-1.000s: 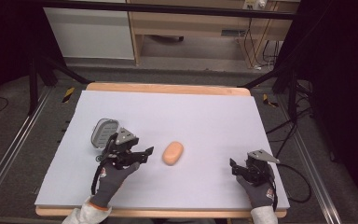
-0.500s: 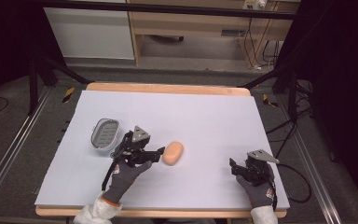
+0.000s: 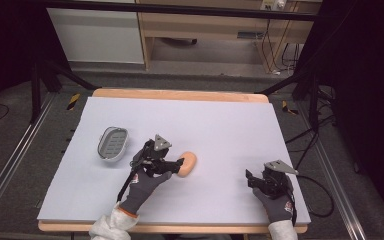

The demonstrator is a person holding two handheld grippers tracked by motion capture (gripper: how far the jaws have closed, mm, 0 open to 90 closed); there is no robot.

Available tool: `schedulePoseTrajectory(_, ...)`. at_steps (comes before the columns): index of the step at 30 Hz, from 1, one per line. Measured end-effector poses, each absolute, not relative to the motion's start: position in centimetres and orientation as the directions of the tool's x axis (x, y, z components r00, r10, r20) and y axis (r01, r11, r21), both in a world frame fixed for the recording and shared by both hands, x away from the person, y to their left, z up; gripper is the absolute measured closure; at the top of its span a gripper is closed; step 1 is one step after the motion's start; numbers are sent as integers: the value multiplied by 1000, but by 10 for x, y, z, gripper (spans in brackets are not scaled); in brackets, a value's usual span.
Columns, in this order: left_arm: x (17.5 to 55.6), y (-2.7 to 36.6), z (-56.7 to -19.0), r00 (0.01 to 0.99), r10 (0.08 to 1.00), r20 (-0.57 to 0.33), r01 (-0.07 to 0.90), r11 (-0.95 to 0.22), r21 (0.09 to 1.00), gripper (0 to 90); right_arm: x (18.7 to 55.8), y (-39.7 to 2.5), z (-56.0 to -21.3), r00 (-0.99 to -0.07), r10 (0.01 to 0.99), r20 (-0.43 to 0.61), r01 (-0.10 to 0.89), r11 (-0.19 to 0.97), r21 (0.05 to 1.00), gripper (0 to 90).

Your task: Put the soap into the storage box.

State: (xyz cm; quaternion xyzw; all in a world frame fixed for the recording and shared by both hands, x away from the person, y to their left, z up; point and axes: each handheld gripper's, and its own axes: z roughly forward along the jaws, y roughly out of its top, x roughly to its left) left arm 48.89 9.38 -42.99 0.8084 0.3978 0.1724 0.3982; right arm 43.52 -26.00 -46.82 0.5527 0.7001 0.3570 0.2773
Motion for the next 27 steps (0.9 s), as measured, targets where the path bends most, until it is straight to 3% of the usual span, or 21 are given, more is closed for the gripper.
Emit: schedulePoseTrajectory(27, 505, 63, -453, 631, 775, 20, 530, -450, 719, 262, 435, -260, -468, -238, 971, 11, 580, 133, 804, 283)
